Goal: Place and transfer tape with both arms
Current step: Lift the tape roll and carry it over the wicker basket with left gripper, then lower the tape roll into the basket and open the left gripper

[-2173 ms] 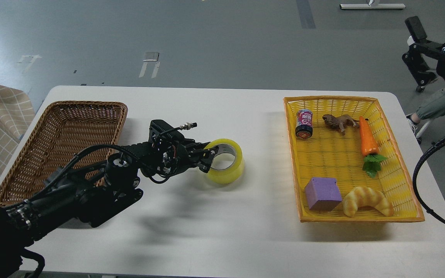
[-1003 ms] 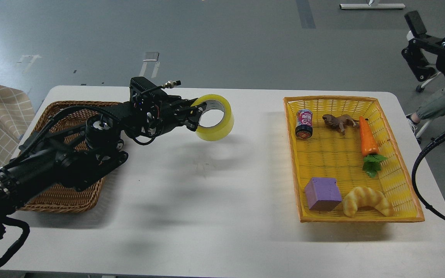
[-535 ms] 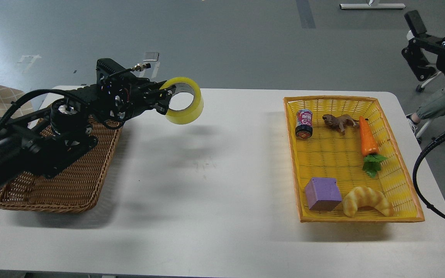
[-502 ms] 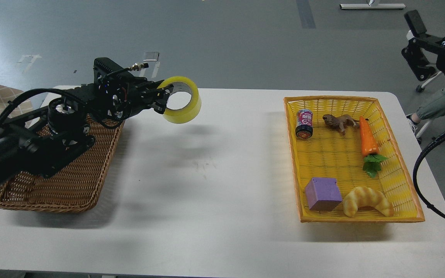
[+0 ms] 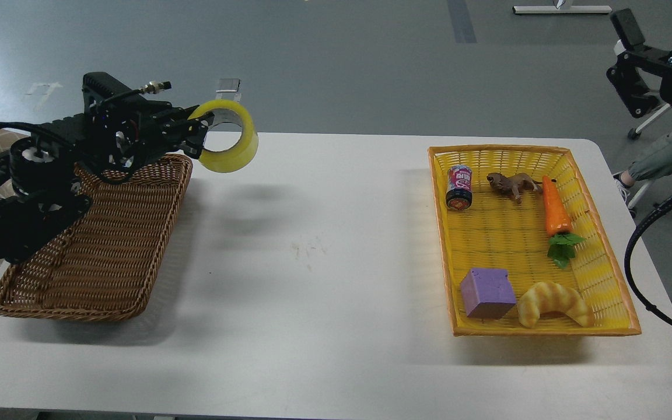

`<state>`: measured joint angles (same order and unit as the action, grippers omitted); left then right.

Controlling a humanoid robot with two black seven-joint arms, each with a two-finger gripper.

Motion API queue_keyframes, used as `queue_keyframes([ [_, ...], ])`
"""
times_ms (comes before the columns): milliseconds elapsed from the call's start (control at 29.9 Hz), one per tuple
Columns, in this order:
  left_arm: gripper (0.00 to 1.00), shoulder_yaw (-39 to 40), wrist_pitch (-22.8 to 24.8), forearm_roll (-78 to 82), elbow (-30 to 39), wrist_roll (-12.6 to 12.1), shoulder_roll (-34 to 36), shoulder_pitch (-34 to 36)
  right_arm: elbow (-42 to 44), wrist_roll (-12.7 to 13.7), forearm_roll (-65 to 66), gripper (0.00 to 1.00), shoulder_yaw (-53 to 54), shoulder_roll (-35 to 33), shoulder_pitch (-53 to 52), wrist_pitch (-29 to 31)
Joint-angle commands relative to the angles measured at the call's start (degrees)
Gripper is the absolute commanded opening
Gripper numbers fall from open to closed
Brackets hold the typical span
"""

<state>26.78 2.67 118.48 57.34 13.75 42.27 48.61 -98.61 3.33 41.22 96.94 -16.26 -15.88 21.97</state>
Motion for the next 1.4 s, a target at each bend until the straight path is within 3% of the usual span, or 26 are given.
queue_keyframes([
  [0,0.0,-0.2,-4.7,-0.2,-0.2,0.3,2.6,-1.8,0.0,0.0,0.0,1.0,-0.1,0.0,0.1,0.0],
  [401,0.0,-0.3,-6.1,-7.6,-0.2,1.1,11.3,-5.9,0.0,0.5,2.5,1.0,-0.1,-0.8,-1.6,0.1],
  [635,0.0,-0.3,-12.1,-7.4,-0.4,1.5,12.7,-15.6,0.2,1.1,2.6,1.0,-1.9,-1.2,-2.1,0.1],
  [803,0.0,-0.3,-14.1,-7.2,-1.7,1.7,13.2,-18.3,0.2,1.1,2.7,1.0,-2.1,-1.9,-2.1,0.1],
  [936,0.0,-0.3,-15.1,-7.4,-2.9,4.1,13.5,-19.3,0.2,1.1,2.6,1.0,-2.1,-1.9,-1.9,0.1],
  [1170,0.0,-0.3,-16.3,-7.4,-4.4,5.5,13.3,-20.5,0.3,1.1,2.7,1.0,-2.2,-1.9,-1.6,0.1],
  [1304,0.0,-0.3,-16.3,-7.5,-6.4,8.8,13.4,-20.7,0.2,1.1,2.7,1.0,-2.1,-2.0,-1.6,0.1],
  [1371,0.0,-0.3,-16.3,-7.6,-7.7,9.4,13.2,-20.6,0.2,1.2,2.6,1.0,-2.1,-2.0,-1.6,0.1],
])
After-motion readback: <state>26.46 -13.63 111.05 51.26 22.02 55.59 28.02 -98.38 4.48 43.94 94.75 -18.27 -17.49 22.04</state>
